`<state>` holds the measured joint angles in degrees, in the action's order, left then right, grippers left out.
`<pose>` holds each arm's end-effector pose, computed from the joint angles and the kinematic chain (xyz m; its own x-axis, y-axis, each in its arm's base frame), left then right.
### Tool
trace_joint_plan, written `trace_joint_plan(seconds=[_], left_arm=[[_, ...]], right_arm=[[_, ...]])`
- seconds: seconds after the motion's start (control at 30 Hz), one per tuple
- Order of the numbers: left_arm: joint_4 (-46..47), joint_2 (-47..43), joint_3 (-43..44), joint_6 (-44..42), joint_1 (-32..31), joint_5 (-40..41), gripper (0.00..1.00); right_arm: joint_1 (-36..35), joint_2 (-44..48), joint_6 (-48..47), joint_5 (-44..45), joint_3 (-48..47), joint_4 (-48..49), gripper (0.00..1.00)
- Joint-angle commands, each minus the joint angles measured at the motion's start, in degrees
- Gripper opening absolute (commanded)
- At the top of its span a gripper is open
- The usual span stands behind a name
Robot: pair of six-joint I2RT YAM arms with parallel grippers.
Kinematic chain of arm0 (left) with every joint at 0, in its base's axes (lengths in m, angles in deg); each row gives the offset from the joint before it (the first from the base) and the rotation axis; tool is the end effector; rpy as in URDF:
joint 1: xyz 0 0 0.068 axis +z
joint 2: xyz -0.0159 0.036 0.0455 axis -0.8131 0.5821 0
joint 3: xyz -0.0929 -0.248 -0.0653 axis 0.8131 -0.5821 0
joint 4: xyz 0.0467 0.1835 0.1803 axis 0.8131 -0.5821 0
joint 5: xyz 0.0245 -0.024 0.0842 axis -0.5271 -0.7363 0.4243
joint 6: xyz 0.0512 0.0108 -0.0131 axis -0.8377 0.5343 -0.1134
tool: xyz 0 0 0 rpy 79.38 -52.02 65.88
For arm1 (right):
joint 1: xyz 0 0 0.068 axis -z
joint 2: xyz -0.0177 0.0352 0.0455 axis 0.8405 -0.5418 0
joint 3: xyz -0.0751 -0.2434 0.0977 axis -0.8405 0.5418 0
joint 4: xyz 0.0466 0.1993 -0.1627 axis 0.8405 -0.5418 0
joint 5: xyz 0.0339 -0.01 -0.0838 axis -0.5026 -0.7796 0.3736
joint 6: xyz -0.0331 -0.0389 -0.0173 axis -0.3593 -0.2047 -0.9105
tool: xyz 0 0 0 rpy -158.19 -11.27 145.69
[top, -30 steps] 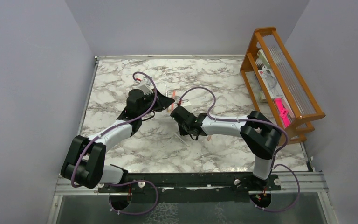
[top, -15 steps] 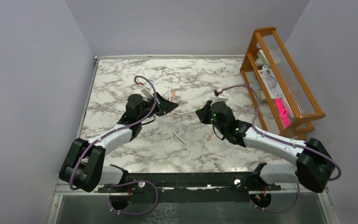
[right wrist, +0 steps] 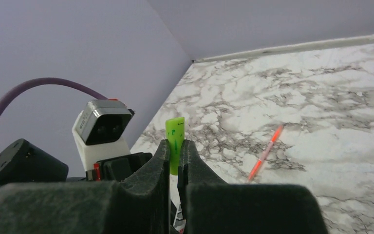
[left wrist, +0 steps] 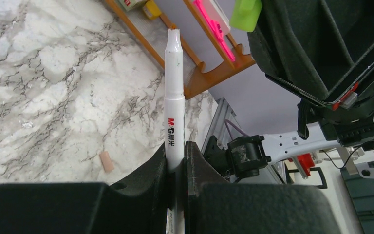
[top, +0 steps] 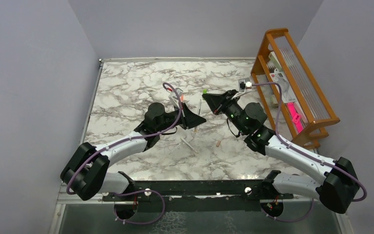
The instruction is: Insert the pens into the pen caps
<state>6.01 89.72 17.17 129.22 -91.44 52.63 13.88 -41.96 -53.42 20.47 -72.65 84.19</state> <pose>0.2153 -0.1848 0.2517 -0.7351 -0.2921 -0.6118 0.5567 0.2550 -0.7906 0.1937 0.1746 0.3143 -0.2787 0.4907 -0.8256 -0.4841 0.6706 0.5620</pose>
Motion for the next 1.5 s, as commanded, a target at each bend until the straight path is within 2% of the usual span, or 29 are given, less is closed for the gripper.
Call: trace_joint_plan(seconds=[0.0,0.83,1.47], left_arm=[[2.68,0.15,2.37,-2.37,-0.82,-0.10,0.00],[2.63,-3.77,3.80,-2.08,-1.31,-3.78,0.00],[2.64,-3.08,4.66,-2.22,-1.55,-5.77,0.00]], right_arm=[[0.24,1.12,-1.20,-4.48,-1.63,3.68,0.01],[1.25,0.48,-0.54,-5.60,1.92,10.01,0.01],[2.00,-1.48,-0.54,-6.83,1.99,11.29,0.01]])
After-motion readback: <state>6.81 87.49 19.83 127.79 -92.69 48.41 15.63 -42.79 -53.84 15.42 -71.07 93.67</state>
